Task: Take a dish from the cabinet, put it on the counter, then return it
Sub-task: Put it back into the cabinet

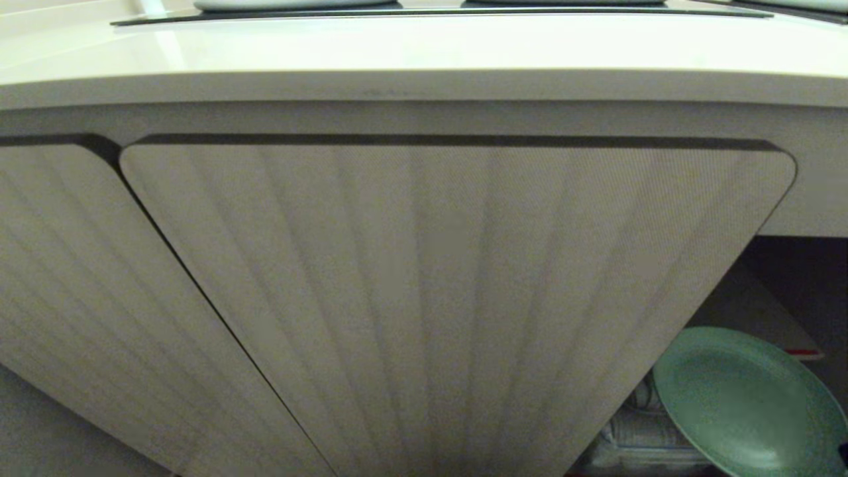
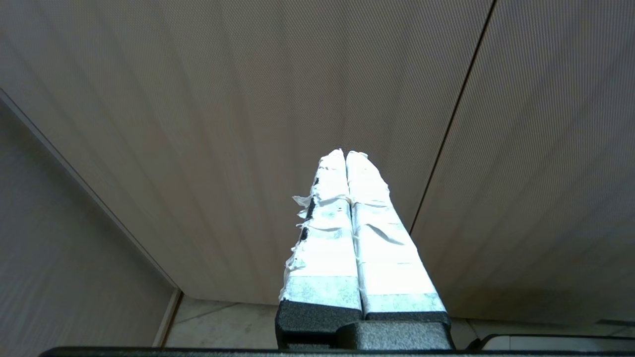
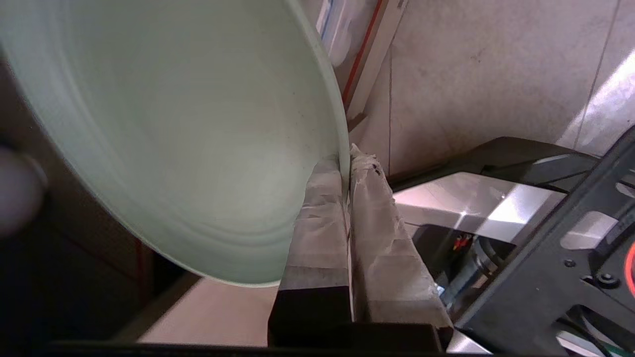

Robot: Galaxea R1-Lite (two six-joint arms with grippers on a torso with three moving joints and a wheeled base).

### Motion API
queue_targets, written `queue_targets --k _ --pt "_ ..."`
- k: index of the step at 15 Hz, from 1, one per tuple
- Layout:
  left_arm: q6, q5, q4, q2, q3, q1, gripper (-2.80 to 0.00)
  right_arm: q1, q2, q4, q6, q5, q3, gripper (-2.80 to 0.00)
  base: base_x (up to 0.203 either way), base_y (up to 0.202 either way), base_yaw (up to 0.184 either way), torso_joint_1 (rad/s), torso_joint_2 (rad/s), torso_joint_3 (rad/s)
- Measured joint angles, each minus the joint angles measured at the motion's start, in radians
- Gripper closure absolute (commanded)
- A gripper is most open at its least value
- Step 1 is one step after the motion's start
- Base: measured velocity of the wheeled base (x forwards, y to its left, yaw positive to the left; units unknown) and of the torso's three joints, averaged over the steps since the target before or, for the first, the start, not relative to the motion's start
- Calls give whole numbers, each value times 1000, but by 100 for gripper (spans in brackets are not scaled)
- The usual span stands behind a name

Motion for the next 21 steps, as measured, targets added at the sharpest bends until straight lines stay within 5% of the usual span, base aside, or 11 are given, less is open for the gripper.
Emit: queue_targets --k 21 --pt "0 0 0 0 0 0 0 -90 181 -190 -83 94 -55 0 0 0 0 0 0 0"
